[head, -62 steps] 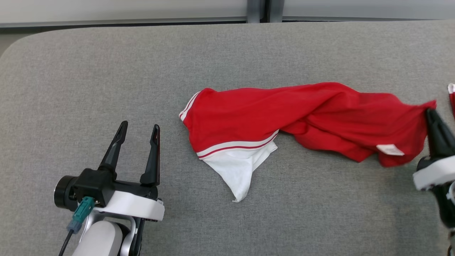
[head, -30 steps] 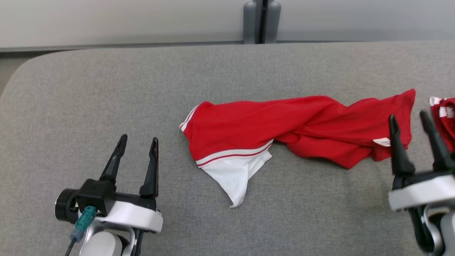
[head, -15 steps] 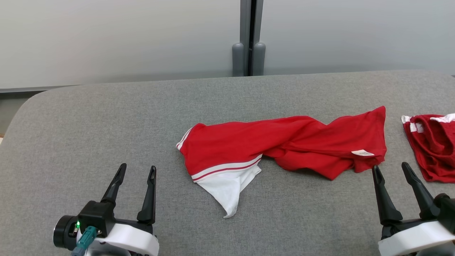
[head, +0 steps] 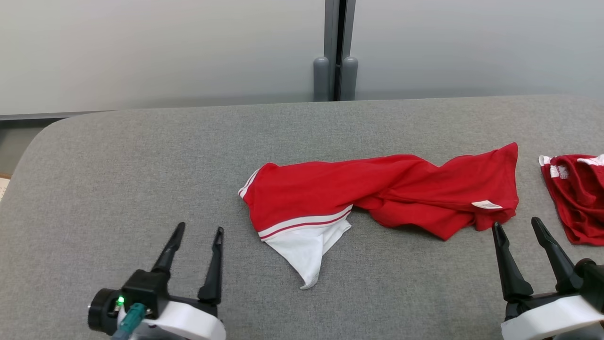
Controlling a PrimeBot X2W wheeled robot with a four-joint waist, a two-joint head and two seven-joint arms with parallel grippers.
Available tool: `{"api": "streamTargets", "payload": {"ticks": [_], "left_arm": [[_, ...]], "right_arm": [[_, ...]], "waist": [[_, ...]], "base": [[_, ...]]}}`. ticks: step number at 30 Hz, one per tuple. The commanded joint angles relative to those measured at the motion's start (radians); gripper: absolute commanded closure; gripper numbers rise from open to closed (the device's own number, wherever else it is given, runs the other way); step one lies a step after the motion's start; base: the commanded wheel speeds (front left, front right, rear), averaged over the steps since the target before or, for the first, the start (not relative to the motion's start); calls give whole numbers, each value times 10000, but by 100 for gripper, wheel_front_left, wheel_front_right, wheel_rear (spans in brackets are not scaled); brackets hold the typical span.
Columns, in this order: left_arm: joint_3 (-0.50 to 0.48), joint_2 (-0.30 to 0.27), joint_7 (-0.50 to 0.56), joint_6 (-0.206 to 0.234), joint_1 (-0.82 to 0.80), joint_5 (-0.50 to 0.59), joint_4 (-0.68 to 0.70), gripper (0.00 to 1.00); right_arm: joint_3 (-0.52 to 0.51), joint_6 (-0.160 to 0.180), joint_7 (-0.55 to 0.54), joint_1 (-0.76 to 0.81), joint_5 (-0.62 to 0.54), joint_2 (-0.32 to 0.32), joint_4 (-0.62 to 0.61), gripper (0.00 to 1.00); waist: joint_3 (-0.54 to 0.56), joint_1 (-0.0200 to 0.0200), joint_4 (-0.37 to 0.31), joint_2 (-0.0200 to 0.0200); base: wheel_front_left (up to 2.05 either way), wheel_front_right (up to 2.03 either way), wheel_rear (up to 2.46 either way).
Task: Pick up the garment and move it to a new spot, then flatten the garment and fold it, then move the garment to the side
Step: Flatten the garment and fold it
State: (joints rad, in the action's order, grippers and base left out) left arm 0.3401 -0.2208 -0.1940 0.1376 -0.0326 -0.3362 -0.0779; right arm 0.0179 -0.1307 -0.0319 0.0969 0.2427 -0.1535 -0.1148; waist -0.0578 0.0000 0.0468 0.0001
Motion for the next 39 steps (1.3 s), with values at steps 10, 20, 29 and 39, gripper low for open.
{"api": "streamTargets", "payload": {"ticks": [10, 20, 29, 39], "left_arm": [[1540, 919, 953, -1123, -773, -394, -559, 0], [2110, 1390, 1600, -1539, -1570, -873, -2815, 0], [1821, 1292, 1149, -1585, -2152, -1049, -3632, 100], [1828, 1154, 937, -1556, -2618, -917, -3644, 100]], "right_arm": [[193, 0, -17, -378, 112, -23, -112, 0], [152, 0, 152, -756, 318, -51, 312, 0], [-657, 0, 395, -1180, 677, -430, 1377, 0], [-518, 0, 424, -3104, 1755, -1263, 3549, 0]], "waist": [[-697, 0, -149, -1], [-1574, 0, -677, -1], [-2000, 0, -725, -1], [-2718, 0, -536, -1]], "base": [[0, 0, 0], [0, 0, 0], [0, 0, 0], [0, 0, 0]]}}
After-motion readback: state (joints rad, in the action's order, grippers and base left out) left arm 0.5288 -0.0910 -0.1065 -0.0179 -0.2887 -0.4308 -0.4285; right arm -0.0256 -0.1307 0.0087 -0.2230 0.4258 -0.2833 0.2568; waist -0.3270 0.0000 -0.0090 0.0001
